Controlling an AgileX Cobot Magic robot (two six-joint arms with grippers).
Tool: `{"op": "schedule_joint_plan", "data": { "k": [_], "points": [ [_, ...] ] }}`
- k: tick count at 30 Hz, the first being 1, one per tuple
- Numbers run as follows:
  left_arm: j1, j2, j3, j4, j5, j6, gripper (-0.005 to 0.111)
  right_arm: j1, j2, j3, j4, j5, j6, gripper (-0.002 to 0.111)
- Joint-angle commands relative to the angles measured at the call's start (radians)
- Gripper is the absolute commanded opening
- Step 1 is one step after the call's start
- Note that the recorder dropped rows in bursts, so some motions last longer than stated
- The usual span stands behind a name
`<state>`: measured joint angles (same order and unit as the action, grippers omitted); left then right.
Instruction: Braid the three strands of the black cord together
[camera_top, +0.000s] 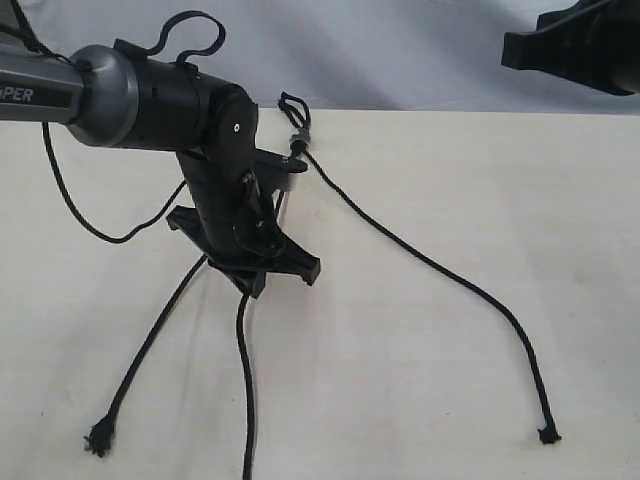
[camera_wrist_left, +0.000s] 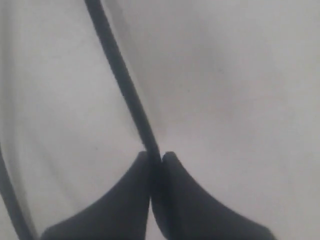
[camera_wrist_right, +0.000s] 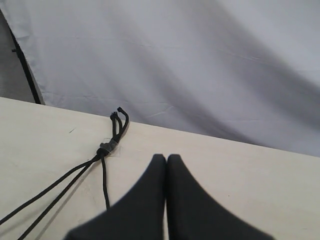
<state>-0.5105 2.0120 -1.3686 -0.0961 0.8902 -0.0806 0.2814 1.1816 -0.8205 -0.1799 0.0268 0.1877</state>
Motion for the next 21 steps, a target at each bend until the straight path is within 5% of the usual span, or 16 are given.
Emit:
{"op": "schedule_joint_plan", "data": {
  "k": [1,5,7,16,21],
  "points": [
    [-0.014,-0.002,0.014,-0.046,0.124,0.011,0.038,-0.001,0.001,0.003,-0.006,-0.009,0.003,0.0],
    [-0.014,-0.002,0.014,-0.032,0.124,0.03,0.074,-0.001,0.001,0.003,-0.006,-0.009,0.003,0.0],
    [-0.012,-0.002,0.01,-0.032,0.11,0.03,0.082,-0.001,0.001,0.003,-0.006,-0.003,0.003,0.0],
    [-0.01,-0.004,-0.047,-0.091,0.096,0.029,0.083,-0.001,0.001,0.003,-0.006,0.02,0.003,0.0],
    [-0.01,-0.011,-0.047,0.045,0.13,0.029,0.082,-0.001,0.013,0.003,-0.006,0.038,-0.003,0.0]
  ]
}}
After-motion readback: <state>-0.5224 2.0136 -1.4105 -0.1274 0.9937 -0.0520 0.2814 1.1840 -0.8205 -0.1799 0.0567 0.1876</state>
